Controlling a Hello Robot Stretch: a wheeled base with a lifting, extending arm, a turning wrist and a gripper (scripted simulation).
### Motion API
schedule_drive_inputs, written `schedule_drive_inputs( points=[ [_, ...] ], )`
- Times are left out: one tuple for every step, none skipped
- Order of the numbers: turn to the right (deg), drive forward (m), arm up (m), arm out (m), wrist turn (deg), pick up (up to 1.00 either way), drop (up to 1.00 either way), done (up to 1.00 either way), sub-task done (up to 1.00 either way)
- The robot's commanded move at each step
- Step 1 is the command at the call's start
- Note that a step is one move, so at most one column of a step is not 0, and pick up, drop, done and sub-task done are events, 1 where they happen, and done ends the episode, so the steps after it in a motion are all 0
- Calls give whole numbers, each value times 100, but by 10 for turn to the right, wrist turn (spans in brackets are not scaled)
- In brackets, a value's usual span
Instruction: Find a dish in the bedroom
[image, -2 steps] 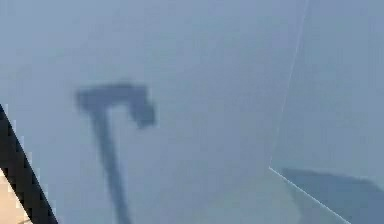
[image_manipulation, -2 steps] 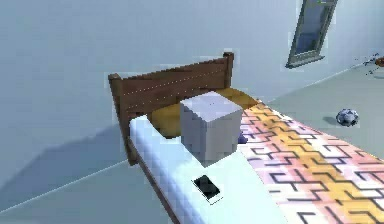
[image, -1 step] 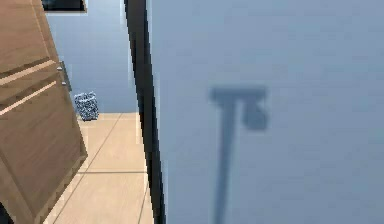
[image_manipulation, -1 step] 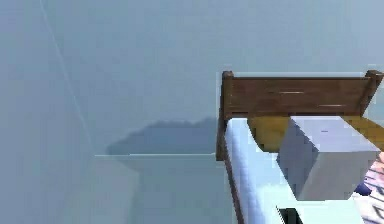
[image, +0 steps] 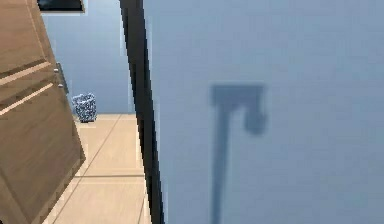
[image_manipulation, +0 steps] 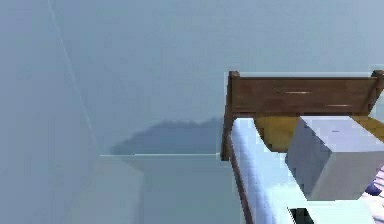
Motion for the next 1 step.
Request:
schedule_drive_inputs(
  points=[
    [-450,0,0,0,0,0,0,0,0]
  ],
)
